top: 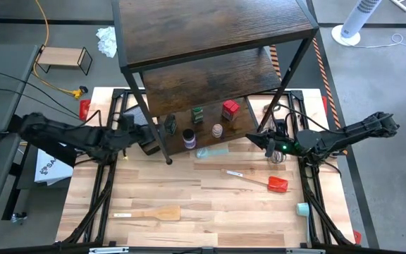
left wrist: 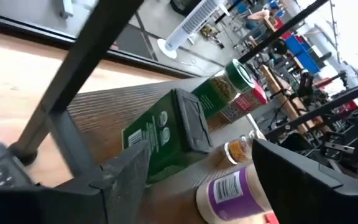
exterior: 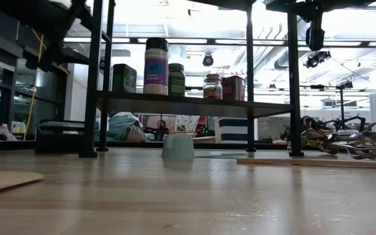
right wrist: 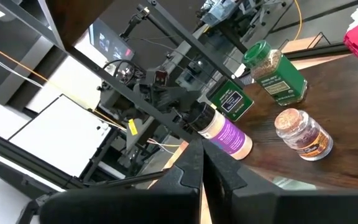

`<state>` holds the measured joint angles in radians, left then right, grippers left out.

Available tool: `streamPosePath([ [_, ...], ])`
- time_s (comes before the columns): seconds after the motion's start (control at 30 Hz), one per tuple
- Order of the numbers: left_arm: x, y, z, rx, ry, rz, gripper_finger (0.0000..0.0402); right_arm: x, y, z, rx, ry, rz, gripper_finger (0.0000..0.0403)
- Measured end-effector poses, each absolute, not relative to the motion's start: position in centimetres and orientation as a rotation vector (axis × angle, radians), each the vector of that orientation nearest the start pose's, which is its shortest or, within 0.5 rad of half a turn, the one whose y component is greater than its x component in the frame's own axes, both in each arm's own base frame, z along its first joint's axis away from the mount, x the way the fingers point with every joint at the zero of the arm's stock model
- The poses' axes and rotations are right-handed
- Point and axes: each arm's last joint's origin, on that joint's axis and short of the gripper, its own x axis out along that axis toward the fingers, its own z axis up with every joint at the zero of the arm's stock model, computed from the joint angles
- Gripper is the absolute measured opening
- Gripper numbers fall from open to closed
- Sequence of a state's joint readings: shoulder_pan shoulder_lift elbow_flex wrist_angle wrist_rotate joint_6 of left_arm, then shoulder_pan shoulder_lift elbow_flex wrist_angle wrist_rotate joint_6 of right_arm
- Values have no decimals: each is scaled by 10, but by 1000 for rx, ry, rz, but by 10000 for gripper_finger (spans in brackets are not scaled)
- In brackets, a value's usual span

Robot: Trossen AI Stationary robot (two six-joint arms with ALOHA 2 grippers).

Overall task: Shelf spices
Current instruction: Remove the green seasoning can from the shelf

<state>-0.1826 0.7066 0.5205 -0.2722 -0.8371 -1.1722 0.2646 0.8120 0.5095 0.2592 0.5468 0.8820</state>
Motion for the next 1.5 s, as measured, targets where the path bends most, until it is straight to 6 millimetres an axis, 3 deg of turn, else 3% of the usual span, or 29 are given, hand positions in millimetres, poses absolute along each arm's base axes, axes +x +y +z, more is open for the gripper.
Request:
streamPosePath([
  [0.2,167,6,246,-936,20,752,282,180,33,275,869,-86,-276,0],
  [0.63,198,16,229,-857,93,793,282,180,33,275,870,-86,-276,0],
  [1.07,232,16,250,-658,184,800,282,180,33,275,878,-88,-276,0],
  [1.23,239,16,245,-601,292,853,282,180,33,275,878,-88,-276,0],
  [1.5,241,17,241,-578,324,879,280,180,33,275,886,-89,-276,0],
])
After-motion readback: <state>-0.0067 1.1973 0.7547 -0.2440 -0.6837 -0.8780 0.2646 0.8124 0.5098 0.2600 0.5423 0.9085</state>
